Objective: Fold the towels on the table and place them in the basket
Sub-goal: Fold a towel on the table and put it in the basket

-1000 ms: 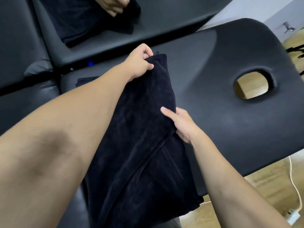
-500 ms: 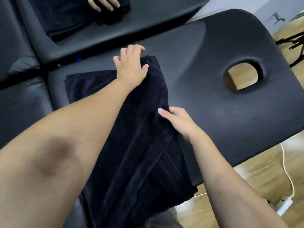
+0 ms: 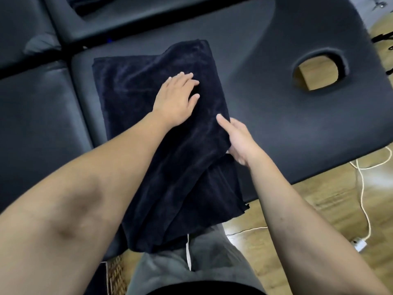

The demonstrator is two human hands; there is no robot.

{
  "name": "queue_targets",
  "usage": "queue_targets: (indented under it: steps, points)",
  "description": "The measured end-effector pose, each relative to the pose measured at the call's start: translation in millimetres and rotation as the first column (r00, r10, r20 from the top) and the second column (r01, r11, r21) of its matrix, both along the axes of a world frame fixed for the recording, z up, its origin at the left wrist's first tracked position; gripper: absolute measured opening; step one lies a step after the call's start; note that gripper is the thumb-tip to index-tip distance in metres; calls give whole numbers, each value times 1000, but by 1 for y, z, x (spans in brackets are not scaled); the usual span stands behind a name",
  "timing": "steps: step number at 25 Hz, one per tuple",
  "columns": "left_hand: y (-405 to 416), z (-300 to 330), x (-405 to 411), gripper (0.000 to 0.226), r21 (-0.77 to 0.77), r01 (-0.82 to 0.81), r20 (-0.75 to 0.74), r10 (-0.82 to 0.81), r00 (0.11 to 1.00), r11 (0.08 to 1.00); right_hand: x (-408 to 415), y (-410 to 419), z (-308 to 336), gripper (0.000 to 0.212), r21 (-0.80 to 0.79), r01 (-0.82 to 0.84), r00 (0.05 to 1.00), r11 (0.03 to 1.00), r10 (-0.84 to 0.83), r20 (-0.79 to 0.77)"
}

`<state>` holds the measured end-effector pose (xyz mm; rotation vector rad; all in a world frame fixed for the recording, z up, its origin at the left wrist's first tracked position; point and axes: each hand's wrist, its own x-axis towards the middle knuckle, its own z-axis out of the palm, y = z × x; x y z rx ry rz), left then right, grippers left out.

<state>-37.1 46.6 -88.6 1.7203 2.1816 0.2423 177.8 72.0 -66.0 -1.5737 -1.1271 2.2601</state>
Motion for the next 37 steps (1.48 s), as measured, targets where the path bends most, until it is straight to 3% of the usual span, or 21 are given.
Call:
queue_targets:
  steps: [2, 5, 6, 8, 10, 12, 13, 16, 19, 20, 22, 24, 25, 26, 30, 32, 34, 37]
  points:
    - [-25, 7, 15, 39, 70, -34, -73, 39, 997, 997, 12, -13, -2, 40, -82, -182, 983, 980, 182, -15]
    - [-63, -1, 29, 38, 52, -28, -56, 31, 998, 998, 18, -19, -2, 20, 166, -343, 935, 925, 319, 154]
    - [-76, -6, 32, 41, 38, -25, -29, 26, 999, 999, 17, -19, 1, 11, 285, -303, 947, 909, 252, 202]
    - [-96, -7, 38, 44, 26, -39, 7, 39, 999, 999, 19, -16, 9, 16, 423, -71, 991, 903, 17, 130]
    - [-109, 1, 46, 42, 71, -39, 9, 38, 999, 997, 25, -18, 14, 24, 264, 118, 993, 957, -112, -38]
    - [-128, 14, 61, 38, 148, -45, 3, 45, 999, 988, 36, -35, 10, 42, 101, -3, 997, 995, 10, -71]
    - [-139, 16, 70, 38, 166, -50, 28, 46, 999, 985, 42, -48, 3, 41, 118, -93, 996, 989, 94, -2]
    - [-170, 9, 95, 49, 8, -65, 207, 62, 976, 998, 53, -84, -8, 35, 406, -234, 969, 884, 178, 171]
    - [-181, 0, 104, 57, -133, -81, 299, 118, 947, 988, 55, -83, -4, 67, 597, -100, 988, 796, 8, 154]
    - [-178, 2, 103, 58, -155, -105, 322, 151, 935, 982, 56, -80, 0, 74, 595, -44, 990, 802, -43, 132]
    - [-171, 7, 105, 61, -191, -144, 350, 204, 914, 971, 65, -77, -1, 90, 429, -19, 990, 903, -44, 135]
    - [-166, 9, 116, 65, -214, -152, 311, 215, 926, 965, 83, -92, -7, 94, 244, -41, 984, 969, -3, 178]
    - [-165, 9, 122, 67, -226, -151, 275, 212, 938, 962, 91, -103, -11, 94, 224, -48, 976, 973, -2, 218]
    - [-165, 6, 127, 69, -242, -150, 229, 207, 951, 959, 97, -112, -15, 92, 259, -61, 964, 964, -10, 264]
    - [-165, -8, 133, 71, -292, -145, 70, 172, 983, 945, 112, -113, -6, 48, 501, -269, 893, 822, 18, 449]
    - [-162, -14, 134, 72, -302, -142, 24, 157, 987, 943, 121, -103, 3, 50, 539, -313, 863, 782, -3, 505]
    - [-161, -17, 137, 73, -298, -145, -24, 144, 989, 943, 133, -106, 3, 55, 488, -309, 889, 817, 65, 454]
    - [-161, -18, 138, 74, -283, -159, -55, 150, 987, 946, 146, -125, -8, 33, 370, -275, 945, 888, 178, 274]
